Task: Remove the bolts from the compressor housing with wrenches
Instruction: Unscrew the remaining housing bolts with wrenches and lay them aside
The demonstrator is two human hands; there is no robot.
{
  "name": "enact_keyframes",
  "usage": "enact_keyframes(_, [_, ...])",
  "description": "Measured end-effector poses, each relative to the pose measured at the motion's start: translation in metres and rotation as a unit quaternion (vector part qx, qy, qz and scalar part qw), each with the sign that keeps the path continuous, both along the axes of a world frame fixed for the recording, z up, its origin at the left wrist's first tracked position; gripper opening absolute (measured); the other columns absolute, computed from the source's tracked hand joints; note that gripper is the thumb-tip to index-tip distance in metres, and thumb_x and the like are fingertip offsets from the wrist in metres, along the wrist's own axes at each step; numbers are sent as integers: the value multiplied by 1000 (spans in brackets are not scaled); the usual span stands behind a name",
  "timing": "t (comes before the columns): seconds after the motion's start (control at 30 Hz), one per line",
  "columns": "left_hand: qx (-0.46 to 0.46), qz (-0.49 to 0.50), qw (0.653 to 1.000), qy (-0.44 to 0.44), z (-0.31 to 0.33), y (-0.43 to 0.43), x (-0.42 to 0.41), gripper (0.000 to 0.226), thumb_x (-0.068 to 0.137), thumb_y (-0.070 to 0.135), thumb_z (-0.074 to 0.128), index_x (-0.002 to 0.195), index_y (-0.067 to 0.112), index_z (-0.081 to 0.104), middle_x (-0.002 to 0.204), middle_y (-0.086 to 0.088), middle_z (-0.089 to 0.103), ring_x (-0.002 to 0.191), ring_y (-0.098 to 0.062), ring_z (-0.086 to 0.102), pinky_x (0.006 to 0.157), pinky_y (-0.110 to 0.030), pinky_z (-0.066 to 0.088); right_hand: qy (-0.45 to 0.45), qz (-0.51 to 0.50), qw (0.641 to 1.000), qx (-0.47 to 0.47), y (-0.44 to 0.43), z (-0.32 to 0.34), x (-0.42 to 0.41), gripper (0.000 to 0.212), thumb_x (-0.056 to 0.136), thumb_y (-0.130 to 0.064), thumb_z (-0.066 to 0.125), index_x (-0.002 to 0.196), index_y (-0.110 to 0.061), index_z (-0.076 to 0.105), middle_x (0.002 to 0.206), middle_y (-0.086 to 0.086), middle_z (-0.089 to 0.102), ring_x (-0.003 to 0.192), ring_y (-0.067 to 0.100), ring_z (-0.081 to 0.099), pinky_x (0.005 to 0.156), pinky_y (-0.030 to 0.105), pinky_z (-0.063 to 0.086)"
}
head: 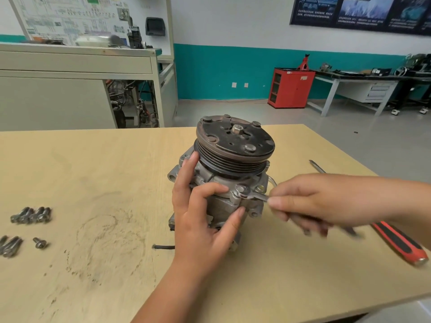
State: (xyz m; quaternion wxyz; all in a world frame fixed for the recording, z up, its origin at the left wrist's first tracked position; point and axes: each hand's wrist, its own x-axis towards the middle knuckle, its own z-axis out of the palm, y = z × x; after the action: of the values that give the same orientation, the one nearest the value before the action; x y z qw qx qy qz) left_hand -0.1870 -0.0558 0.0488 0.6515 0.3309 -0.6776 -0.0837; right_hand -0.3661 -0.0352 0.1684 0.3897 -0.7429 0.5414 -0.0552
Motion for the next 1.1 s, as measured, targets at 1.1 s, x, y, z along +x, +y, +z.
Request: enact_keyframes(1.1, [-6,-5,1000,-8,0,-1,2,31,77,32,66,103,26,50,148,-7,26,142,-28,25,114,-36,27,-4,31,999,42,-8,15,-2,37,73,-57,48,68,-22,59,50,-2,60,40,9,55,48,18,46])
